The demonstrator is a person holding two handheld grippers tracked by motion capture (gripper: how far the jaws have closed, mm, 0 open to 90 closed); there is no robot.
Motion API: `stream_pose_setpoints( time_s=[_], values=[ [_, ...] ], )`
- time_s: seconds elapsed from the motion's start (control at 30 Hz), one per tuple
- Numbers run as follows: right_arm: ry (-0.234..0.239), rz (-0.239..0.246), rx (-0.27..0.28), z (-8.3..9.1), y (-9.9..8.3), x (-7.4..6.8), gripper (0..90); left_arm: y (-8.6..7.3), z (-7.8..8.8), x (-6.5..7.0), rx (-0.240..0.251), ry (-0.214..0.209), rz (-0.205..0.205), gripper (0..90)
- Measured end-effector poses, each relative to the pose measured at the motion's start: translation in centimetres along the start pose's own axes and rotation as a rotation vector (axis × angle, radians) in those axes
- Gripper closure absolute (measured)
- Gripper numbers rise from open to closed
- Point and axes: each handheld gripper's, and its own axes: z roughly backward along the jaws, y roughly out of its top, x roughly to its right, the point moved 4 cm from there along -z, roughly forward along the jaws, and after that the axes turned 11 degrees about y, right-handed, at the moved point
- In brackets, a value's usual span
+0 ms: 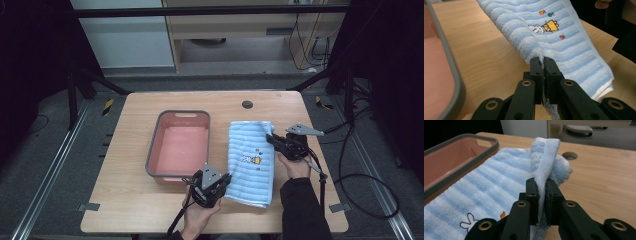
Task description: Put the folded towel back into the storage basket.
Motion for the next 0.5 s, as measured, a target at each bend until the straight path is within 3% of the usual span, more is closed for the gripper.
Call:
stream_pose_setpoints(
  time_s=[0.5],
  values=[
    [-0.003, 0.090, 0.062, 1.7, 5.7, -3.0, 83.2, 3.9, 3.5, -1.2, 0.088, 0.030, -0.040, 86.2]
  ],
)
